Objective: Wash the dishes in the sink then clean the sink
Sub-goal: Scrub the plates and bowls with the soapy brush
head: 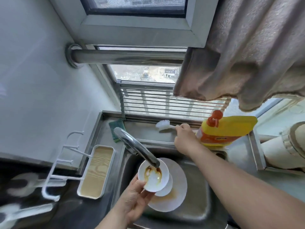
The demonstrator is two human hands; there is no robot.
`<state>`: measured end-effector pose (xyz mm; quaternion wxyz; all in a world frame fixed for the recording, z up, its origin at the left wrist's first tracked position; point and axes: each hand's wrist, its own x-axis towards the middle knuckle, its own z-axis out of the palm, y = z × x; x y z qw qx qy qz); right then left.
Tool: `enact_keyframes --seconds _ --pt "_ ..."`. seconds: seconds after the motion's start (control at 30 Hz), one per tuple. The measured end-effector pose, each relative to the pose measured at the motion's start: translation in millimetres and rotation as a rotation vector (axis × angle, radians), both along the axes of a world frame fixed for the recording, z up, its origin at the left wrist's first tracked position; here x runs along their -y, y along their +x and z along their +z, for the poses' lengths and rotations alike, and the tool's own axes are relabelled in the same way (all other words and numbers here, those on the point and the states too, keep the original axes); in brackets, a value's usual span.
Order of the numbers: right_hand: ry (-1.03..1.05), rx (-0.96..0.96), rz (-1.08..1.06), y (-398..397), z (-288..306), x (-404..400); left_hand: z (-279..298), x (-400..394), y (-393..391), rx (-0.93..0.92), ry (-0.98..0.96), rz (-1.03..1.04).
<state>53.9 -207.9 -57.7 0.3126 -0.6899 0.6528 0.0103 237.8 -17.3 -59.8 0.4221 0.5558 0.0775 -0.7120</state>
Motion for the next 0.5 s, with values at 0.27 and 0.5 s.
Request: enact_keyframes --seconds 0.27,0.5 --pt "-0.039 -0.289 0.032 3 -51 21 -16 -9 33 -0.034 0.038 0.051" --pt "-0.313 -0.261 0.194 22 -39 13 -17 -18 44 -0.023 0.034 0.083"
